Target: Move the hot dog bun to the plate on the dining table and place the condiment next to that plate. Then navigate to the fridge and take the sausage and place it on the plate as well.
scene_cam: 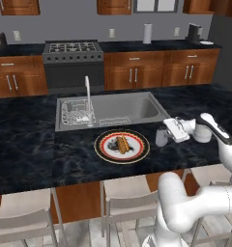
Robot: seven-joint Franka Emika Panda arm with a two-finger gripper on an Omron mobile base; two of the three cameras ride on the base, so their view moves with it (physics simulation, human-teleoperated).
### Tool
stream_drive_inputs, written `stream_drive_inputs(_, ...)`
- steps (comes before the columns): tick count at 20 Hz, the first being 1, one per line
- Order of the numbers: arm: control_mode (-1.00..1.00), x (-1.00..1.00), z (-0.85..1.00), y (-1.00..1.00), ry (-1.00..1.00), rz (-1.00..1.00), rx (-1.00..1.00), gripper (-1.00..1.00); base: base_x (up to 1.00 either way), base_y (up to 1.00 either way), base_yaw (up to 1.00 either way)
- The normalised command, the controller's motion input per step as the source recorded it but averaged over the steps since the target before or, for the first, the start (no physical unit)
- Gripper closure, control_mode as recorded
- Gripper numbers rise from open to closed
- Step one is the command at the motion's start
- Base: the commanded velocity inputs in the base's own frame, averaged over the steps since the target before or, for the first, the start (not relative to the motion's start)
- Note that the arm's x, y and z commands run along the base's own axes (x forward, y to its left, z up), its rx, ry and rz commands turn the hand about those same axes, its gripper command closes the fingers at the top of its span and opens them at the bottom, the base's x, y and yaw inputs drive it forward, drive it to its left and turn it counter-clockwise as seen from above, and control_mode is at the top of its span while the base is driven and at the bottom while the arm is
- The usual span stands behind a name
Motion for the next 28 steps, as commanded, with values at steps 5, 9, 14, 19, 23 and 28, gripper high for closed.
stream_drive_inputs(5, -1.00, 0.00, -0.34, 0.08, -0.11, 0.00, 0.00, 1.00, 0.00, 0.00, 0.00)
stream_drive_inputs(9, -1.00, -0.18, -0.37, 0.14, -0.17, 0.00, -0.04, -1.00, 0.00, 0.00, 0.00)
stream_drive_inputs(14, -1.00, -0.06, -0.11, 0.01, -0.09, 0.00, 0.00, -1.00, 0.00, 0.00, 0.00)
stream_drive_inputs(19, -1.00, 0.00, 0.00, 0.00, -0.01, -0.01, 0.00, -1.00, 0.00, 0.00, 0.00)
stream_drive_inputs(23, -1.00, 0.00, 0.10, -0.06, 0.00, -0.03, 0.00, -1.00, 0.00, 0.00, 0.00)
stream_drive_inputs(28, -1.00, -0.14, 0.28, -0.15, -0.02, -0.08, 0.00, -1.00, 0.00, 0.00, 0.00)
